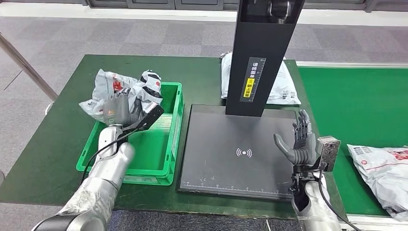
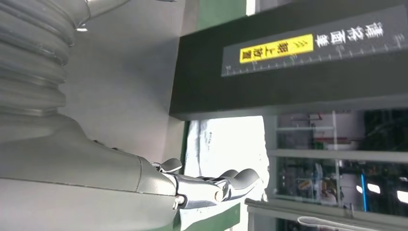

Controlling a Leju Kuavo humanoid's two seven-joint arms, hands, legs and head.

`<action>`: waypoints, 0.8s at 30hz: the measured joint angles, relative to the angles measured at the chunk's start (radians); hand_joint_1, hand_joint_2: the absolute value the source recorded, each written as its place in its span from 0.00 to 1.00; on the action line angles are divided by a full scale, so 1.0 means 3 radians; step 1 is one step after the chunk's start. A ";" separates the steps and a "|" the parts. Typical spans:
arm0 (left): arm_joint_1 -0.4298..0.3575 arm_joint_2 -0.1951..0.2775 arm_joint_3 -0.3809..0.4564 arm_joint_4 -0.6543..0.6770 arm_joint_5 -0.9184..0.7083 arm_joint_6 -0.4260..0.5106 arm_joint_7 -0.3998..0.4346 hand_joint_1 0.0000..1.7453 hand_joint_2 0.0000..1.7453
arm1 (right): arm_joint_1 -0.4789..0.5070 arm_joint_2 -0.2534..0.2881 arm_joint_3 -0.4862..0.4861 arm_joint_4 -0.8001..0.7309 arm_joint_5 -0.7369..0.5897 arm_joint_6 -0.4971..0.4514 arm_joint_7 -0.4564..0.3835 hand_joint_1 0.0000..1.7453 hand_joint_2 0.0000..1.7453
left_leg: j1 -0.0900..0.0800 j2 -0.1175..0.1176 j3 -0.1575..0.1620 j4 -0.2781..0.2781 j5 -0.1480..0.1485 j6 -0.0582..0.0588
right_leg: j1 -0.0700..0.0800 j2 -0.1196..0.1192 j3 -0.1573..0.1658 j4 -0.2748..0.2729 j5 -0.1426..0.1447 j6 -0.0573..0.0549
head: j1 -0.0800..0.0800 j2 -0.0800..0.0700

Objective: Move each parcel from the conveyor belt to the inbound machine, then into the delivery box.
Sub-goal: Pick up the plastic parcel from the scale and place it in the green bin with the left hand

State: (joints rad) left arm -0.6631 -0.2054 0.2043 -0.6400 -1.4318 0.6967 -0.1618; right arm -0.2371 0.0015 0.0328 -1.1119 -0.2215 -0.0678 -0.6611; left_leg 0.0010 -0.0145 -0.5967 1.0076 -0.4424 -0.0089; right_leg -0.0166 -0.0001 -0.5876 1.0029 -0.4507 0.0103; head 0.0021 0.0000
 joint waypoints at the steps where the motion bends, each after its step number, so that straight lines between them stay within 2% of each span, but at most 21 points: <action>1: -0.0013 0.0022 0.0002 0.0094 0.0046 0.0000 0.0052 0.00 0.00 | 0.0004 0.0000 0.0000 -0.0010 0.0014 -0.0001 0.0019 0.00 1.00 | 0.0000 0.0002 0.0000 0.0000 0.0000 0.0000 | 0.0000 0.0002 -0.0001 0.0000 0.0000 0.0000 | 0.0000 0.0000; 6: -0.0124 0.0111 -0.0001 0.0394 0.0240 0.0001 0.0144 0.00 0.00 | 0.0037 -0.0003 0.0000 -0.0080 0.0071 0.0004 0.0110 0.00 1.00 | -0.0002 0.0005 0.0005 0.0000 -0.0003 -0.0001 | -0.0002 0.0005 0.0002 -0.0002 0.0000 0.0000 | 0.0000 0.0000; 10: -0.0176 0.0146 -0.0010 0.0489 0.0531 -0.0050 0.0003 0.00 0.00 | 0.0086 -0.0006 0.0000 -0.0127 0.0092 0.0015 0.0148 0.00 1.00 | -0.0002 0.0007 0.0010 0.0000 -0.0004 -0.0003 | -0.0001 0.0007 0.0003 0.0000 0.0000 -0.0001 | 0.0000 0.0000; 12: -0.0188 0.0149 -0.0013 0.0499 0.0759 -0.0104 -0.0143 0.00 0.00 | 0.0110 -0.0008 0.0000 -0.0150 0.0100 0.0018 0.0157 0.00 1.00 | -0.0002 0.0007 0.0012 -0.0001 -0.0004 -0.0003 | -0.0001 0.0008 0.0004 0.0000 0.0000 -0.0001 | 0.0000 0.0000; 17: -0.0180 0.0106 -0.0015 0.0412 0.1744 -0.0412 -0.0818 0.00 0.00 | 0.0181 -0.0010 0.0000 -0.0234 0.0111 0.0024 0.0190 0.00 1.00 | -0.0002 0.0008 0.0014 -0.0001 -0.0004 -0.0004 | -0.0002 0.0009 0.0006 0.0001 0.0000 -0.0001 | 0.0001 0.0000; 21: -0.0150 0.0071 -0.0018 0.0336 0.1996 -0.0506 -0.0953 0.00 0.00 | 0.0217 -0.0014 0.0000 -0.0266 0.0114 0.0024 0.0200 0.00 1.00 | -0.0002 0.0009 0.0013 -0.0001 -0.0004 -0.0004 | -0.0002 0.0010 0.0006 0.0000 0.0000 -0.0001 | 0.0001 0.0000; 24: -0.0096 0.0051 -0.0051 0.0219 0.2454 -0.0809 -0.1177 0.00 0.00 | 0.0243 -0.0027 0.0000 -0.0297 0.0114 0.0036 0.0204 0.00 1.00 | -0.0002 0.0010 0.0013 -0.0001 -0.0004 -0.0004 | -0.0002 0.0011 0.0006 -0.0001 0.0000 -0.0001 | 0.0001 0.0000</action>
State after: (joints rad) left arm -0.6919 -0.1903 0.1889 -0.5742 -0.6955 0.4541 -0.5150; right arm -0.1643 -0.0065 0.0328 -1.2010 -0.1873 -0.0569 -0.5998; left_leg 0.0003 -0.0115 -0.5928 1.0074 -0.4436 -0.0100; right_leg -0.0171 0.0032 -0.5859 1.0027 -0.4507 0.0101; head 0.0023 0.0000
